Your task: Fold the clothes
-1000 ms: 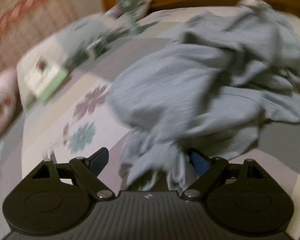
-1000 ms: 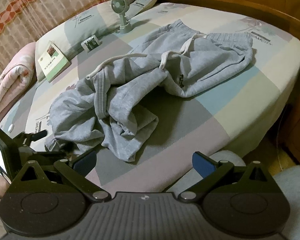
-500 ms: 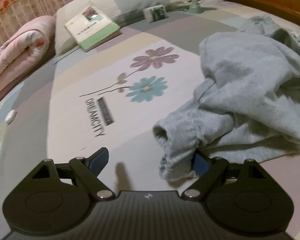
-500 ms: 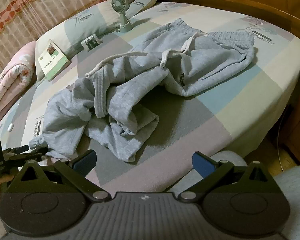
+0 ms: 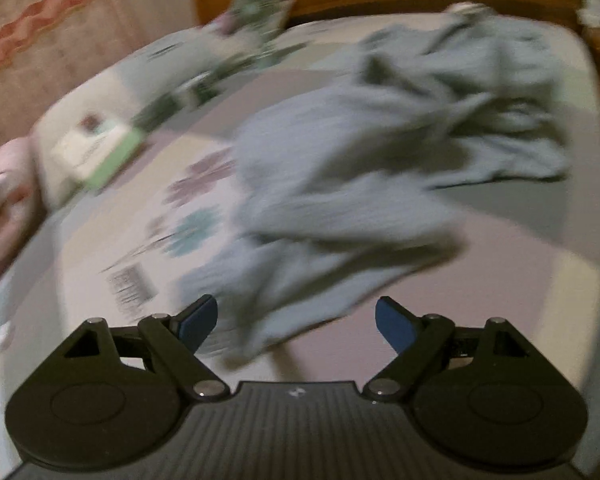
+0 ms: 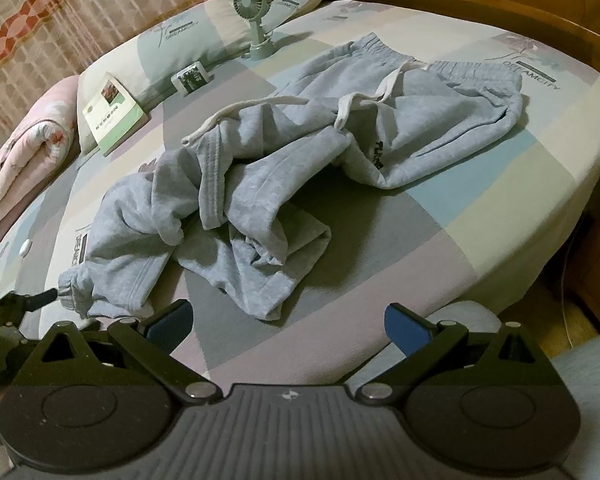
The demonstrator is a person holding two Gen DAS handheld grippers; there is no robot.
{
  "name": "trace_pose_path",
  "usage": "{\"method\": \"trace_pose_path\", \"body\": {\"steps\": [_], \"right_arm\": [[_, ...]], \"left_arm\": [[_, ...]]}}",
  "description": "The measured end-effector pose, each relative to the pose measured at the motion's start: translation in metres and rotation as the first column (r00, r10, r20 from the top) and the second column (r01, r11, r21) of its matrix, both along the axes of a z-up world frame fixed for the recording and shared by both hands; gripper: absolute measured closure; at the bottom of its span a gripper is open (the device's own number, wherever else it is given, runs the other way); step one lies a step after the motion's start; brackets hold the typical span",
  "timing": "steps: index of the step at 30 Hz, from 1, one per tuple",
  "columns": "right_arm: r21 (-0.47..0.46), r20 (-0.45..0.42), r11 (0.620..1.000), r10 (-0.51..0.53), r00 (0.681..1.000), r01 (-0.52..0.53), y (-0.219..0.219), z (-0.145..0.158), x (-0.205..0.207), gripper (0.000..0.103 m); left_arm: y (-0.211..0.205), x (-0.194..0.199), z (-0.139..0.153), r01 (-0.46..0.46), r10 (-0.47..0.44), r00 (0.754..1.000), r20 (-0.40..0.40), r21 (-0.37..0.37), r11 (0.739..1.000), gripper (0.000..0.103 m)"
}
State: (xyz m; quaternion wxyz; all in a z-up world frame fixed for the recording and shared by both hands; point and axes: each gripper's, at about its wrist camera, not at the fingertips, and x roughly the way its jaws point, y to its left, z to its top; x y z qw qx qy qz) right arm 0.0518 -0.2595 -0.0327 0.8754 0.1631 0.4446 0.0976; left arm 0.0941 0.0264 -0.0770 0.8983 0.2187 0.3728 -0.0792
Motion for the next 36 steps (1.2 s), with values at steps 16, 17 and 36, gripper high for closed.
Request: {"method": "trace_pose_path", "body": {"steps": [16,17,36], "right_arm": [[-0.003,-0.02,1.0,-0.021,1.0,0.021,-0.005,-0.005,0.002,0.0],[-0.004,-0.023,1.0,-0.02,1.0,0.02,-0.004,-0.006,0.002,0.0],[0.001,-0.017,1.0,-0.016,1.0,0.017,-0.005,-0.006,0.0,0.0]], "left_arm": [[-0.031,0.035,-0.021,0.026,-0.028,0.999,-0.018,-0.117,0.993,0.017],[-0.034,0.034,-0.023,0.035,-0.037,0.999,-0.015,-0.111,0.993,0.017],[0.019,0.039,-0.007,-0.219,0.216,0.972,0.09,0.021,0.976,0.015]]}}
